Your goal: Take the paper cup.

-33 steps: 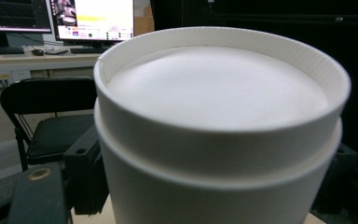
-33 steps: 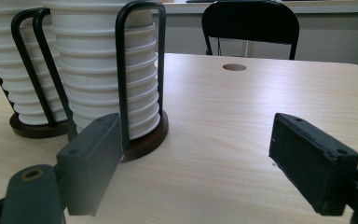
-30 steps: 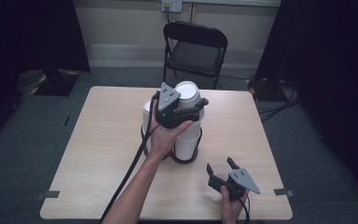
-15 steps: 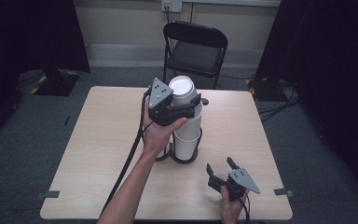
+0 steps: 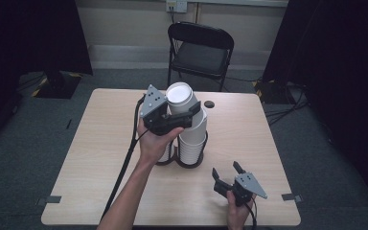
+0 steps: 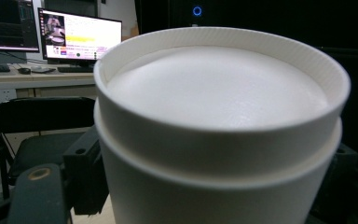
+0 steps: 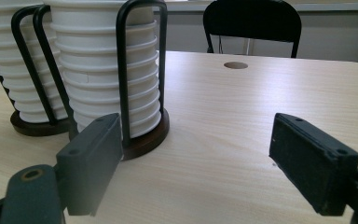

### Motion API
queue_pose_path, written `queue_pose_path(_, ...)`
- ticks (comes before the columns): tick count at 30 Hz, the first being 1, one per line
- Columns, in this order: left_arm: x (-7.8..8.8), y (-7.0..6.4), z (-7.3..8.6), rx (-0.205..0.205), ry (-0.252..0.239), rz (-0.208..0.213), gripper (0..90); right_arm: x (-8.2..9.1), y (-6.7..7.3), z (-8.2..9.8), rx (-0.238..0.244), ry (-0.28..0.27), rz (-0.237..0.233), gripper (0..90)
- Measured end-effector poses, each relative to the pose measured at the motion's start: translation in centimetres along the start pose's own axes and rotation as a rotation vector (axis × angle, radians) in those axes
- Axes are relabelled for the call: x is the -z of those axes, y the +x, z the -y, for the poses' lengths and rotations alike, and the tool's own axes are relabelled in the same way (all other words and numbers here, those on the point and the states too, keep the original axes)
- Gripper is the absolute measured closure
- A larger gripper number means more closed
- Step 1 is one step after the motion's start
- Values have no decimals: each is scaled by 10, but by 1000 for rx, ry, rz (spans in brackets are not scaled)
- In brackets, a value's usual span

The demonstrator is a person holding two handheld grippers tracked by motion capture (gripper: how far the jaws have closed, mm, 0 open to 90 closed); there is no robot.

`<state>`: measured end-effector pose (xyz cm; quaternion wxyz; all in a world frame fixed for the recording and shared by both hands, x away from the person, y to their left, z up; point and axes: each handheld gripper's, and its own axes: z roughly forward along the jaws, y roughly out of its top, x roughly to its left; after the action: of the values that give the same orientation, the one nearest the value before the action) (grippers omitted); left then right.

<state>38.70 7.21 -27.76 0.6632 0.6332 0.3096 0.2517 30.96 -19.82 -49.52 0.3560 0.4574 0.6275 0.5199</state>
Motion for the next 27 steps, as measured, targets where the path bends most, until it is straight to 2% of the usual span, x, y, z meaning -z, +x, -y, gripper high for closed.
queue_pose_path(2, 6, 0, -1, 17, -11, -2, 192, 0, 0, 0, -1, 1, 0, 165)
queue_pose_path(6, 14, 0, -2, 11, -13, 13, 192, 0, 0, 0, 0, 5, -1, 165)
queue_pose_path(9, 22, -2, -1, 32, -24, 27, 192, 0, 0, 0, 0, 5, -3, 165)
queue_pose_path(11, 25, -3, 2, 24, -15, 30, 192, 0, 0, 0, 1, 4, -4, 165)
queue_pose_path(13, 27, -4, 3, 21, -13, 14, 192, 0, 0, 0, 5, 1, -3, 165)
queue_pose_path(17, 33, -5, 13, 40, -3, 15, 192, 1, 0, 0, 2, -4, -1, 165)
queue_pose_path(20, 36, -8, 20, 32, 18, 29, 192, 1, 0, 0, 4, -7, 0, 165)
queue_pose_path(24, 38, -13, 25, 51, 46, 28, 192, 1, 0, 0, 9, -10, -2, 165)
queue_pose_path(27, 40, -13, 29, 49, 58, 38, 192, 1, 0, 1, 7, -17, -5, 163)
